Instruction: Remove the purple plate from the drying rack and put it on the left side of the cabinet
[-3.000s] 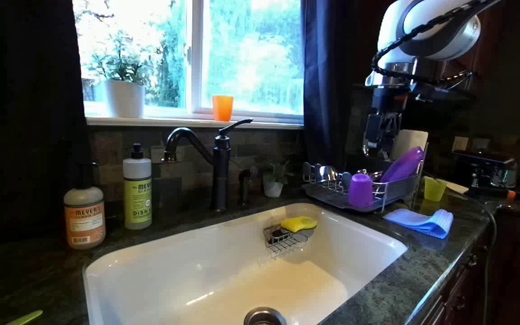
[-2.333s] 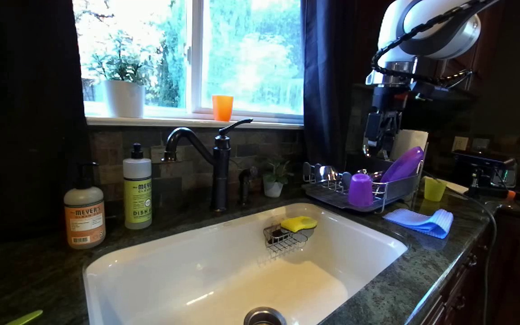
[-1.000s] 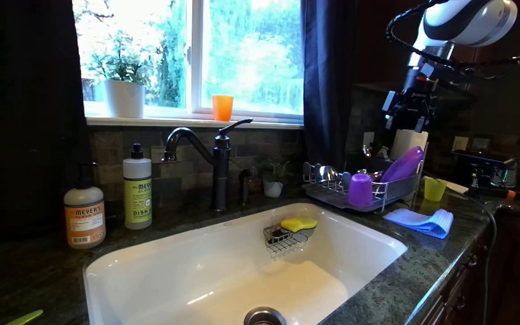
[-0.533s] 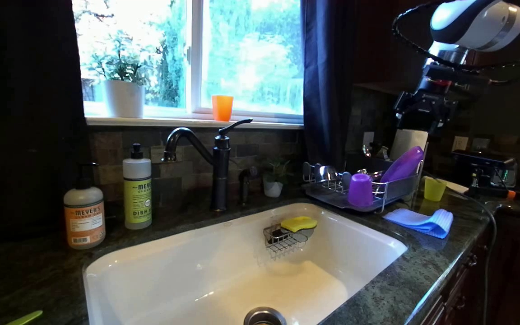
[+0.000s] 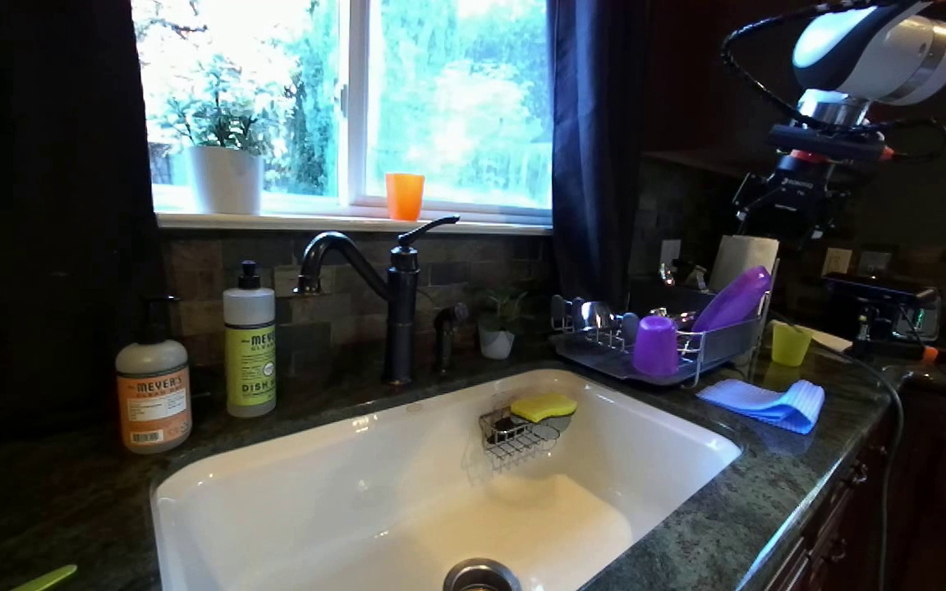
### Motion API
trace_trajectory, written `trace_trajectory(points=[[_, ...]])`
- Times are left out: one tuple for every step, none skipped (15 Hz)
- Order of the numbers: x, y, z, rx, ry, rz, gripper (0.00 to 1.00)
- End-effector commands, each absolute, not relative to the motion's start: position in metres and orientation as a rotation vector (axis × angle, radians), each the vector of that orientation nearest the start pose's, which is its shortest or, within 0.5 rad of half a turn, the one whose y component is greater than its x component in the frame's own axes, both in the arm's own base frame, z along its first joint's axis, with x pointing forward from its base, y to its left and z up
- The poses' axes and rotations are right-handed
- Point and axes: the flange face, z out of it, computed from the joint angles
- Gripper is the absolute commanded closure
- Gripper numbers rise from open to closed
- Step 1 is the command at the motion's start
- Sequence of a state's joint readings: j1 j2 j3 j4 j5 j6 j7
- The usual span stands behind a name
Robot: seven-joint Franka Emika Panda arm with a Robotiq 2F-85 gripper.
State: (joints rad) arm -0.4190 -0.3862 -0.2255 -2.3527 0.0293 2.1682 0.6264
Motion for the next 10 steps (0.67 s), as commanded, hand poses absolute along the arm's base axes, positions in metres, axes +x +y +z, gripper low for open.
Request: trace_trajectory(points=[[0.364,-0.277,0.49,-2.38,1.808,-0.262,0.0],[0.368,-0.281,0.486,-2.346,1.851,-0.252,0.0],[0.369,-0.284,0.482,-2.329,1.86,-0.235,0.0],[0.37,-0.286,0.477,-2.318,1.881,-0.235,0.0],[0.373,-0.289,0.471,-2.309,1.888,-0.232,0.0],[0.375,-0.291,0.466,-2.303,1.896,-0.225,0.0],[0.377,-0.294,0.464,-2.293,1.911,-0.226,0.0],[0.379,-0.298,0.464,-2.284,1.926,-0.23,0.0],[0.381,-0.301,0.461,-2.277,1.943,-0.226,0.0],[0.382,-0.304,0.459,-2.274,1.973,-0.206,0.0]])
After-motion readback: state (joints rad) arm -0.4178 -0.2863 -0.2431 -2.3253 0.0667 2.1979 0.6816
